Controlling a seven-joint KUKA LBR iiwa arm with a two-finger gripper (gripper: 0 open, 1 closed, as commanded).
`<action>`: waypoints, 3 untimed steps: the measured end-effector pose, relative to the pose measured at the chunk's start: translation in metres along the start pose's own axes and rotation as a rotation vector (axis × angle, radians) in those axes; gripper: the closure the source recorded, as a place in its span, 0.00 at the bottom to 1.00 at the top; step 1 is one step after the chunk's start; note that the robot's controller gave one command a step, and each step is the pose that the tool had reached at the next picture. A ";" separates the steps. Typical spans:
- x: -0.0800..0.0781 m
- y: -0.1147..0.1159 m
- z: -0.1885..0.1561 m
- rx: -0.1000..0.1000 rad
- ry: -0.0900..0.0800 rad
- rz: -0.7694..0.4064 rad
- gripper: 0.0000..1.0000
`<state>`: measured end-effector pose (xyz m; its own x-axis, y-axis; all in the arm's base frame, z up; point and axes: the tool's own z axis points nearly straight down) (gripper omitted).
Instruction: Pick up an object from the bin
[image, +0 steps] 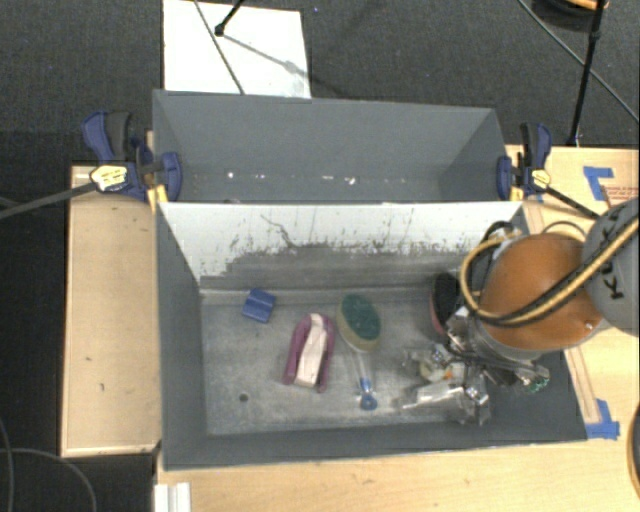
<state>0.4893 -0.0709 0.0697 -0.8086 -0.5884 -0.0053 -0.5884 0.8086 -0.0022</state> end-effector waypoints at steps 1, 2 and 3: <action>0.001 0.000 0.000 -0.001 0.002 0.001 1.00; -0.025 -0.020 -0.102 0.006 -0.004 -0.021 1.00; -0.019 -0.025 -0.191 0.006 -0.003 -0.025 1.00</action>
Offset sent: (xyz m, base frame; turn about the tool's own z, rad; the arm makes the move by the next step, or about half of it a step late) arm 0.0000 0.0000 0.0000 0.0000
